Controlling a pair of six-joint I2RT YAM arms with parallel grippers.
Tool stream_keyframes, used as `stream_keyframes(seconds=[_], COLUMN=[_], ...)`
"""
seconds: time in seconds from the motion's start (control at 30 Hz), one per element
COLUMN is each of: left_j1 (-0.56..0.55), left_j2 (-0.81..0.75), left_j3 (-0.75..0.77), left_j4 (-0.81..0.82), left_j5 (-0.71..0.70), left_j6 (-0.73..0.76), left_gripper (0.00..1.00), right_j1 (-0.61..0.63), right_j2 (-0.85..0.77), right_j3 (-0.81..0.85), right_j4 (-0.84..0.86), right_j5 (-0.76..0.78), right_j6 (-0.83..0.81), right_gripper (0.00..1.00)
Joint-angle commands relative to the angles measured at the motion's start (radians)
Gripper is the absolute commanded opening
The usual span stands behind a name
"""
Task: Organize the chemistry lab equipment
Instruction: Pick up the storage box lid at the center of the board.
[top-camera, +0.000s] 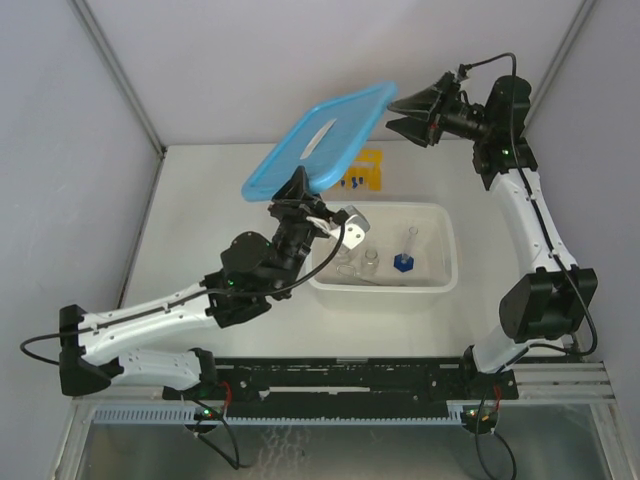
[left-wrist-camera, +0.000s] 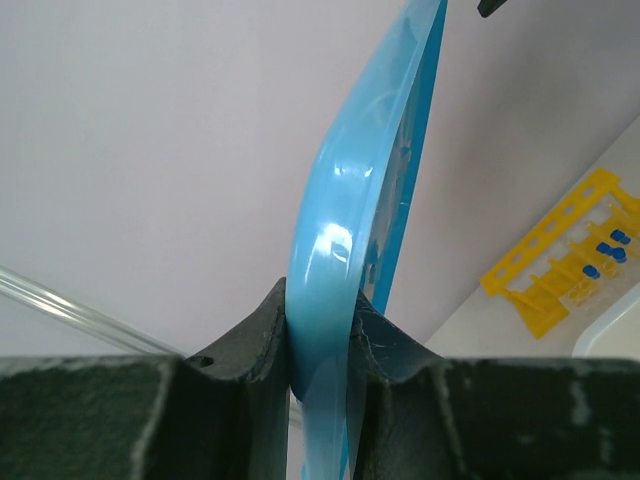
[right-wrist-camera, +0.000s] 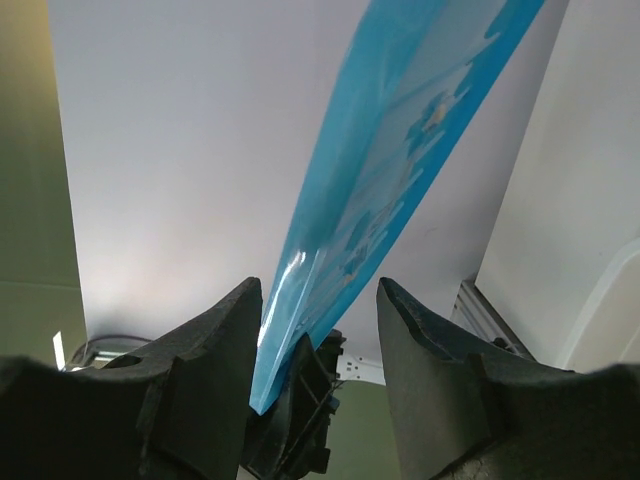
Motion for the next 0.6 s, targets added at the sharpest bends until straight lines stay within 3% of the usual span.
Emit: stream_keyframes(seconds=[0.0, 0.23, 0.43, 0.57], left_j1=[-0.025, -0.066, -0.103, -0.116], left_j2=[-0.022, -0.036, -0.031, -0.036], left_j3=[-0.022, -0.059, -0.092, -0.111], left_j4=[0.091, 0.140, 0.199, 0.242], left_j5=[0.015, 0.005, 0.006, 0.011], left_j6=[0.020, 0.042, 0.083, 0.112], left_gripper=[0.00, 0.00, 0.00, 0.00], right_j1=[0.007, -0.032, -0.039, -0.064], right_j2=[-0.039, 0.030, 0.092, 0.121], right_j3=[0.013, 0.082, 0.191, 0.167], right_j4=[0.048, 0.059, -0.058, -0.050], right_j5=[-0.001, -0.052, -0.067, -0.082], right_j6=[-0.007, 0.000, -0.067, -0.069], right_gripper=[0.50, 0.49, 0.49, 0.49])
